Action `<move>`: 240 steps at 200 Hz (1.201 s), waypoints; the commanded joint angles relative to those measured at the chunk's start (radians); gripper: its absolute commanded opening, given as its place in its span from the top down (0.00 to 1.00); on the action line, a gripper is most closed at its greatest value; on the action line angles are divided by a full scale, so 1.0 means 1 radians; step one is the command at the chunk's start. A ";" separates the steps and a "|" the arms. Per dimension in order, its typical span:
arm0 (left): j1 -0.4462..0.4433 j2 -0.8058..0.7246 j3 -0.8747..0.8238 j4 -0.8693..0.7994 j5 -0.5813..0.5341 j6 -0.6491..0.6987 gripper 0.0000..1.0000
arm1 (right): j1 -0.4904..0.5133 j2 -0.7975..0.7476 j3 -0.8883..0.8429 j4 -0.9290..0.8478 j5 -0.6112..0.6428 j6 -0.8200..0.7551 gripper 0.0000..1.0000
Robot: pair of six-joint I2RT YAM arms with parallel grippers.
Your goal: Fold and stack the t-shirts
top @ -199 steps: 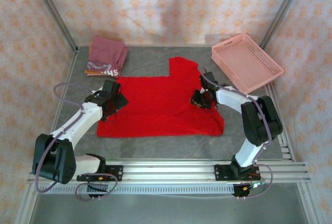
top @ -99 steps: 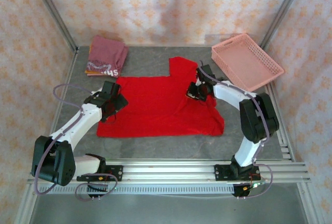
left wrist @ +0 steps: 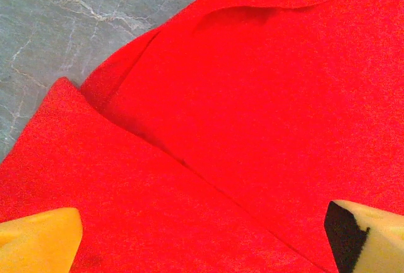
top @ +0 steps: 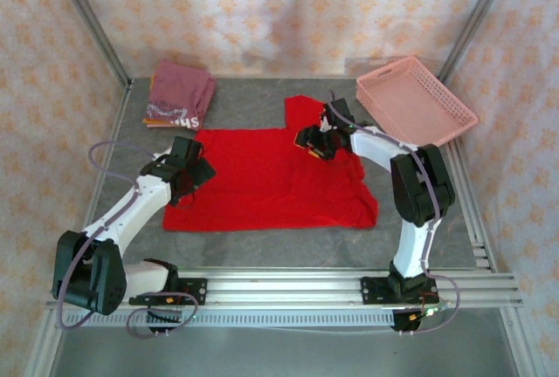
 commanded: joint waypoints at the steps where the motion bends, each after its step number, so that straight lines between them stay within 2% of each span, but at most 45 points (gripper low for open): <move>1: -0.005 -0.024 -0.020 0.047 0.004 0.051 0.00 | -0.024 -0.110 -0.056 0.018 0.101 -0.041 0.40; 21: -0.005 0.020 -0.003 0.132 0.046 0.085 0.00 | -0.058 -0.132 -0.110 -0.018 0.152 -0.069 0.40; 42: -0.005 0.132 0.066 0.171 0.074 0.100 0.00 | -0.093 -0.119 -0.152 -0.031 0.162 -0.074 0.42; 93: -0.006 0.377 0.094 0.289 0.111 0.056 0.00 | -0.119 -0.046 -0.187 -0.077 0.151 -0.108 0.44; 151: -0.020 0.334 -0.048 0.319 0.148 -0.019 0.00 | -0.184 -0.052 -0.218 -0.191 0.237 -0.167 0.44; 199: -0.124 0.319 -0.118 0.349 0.171 -0.113 0.00 | -0.251 -0.096 -0.280 -0.206 0.191 -0.153 0.43; 218: -0.172 0.314 -0.117 0.344 0.155 -0.145 0.00 | -0.268 -0.117 -0.288 -0.211 0.209 -0.164 0.43; 240: -0.179 0.283 -0.094 0.311 0.101 -0.147 0.00 | -0.275 -0.141 -0.286 -0.184 0.180 -0.184 0.42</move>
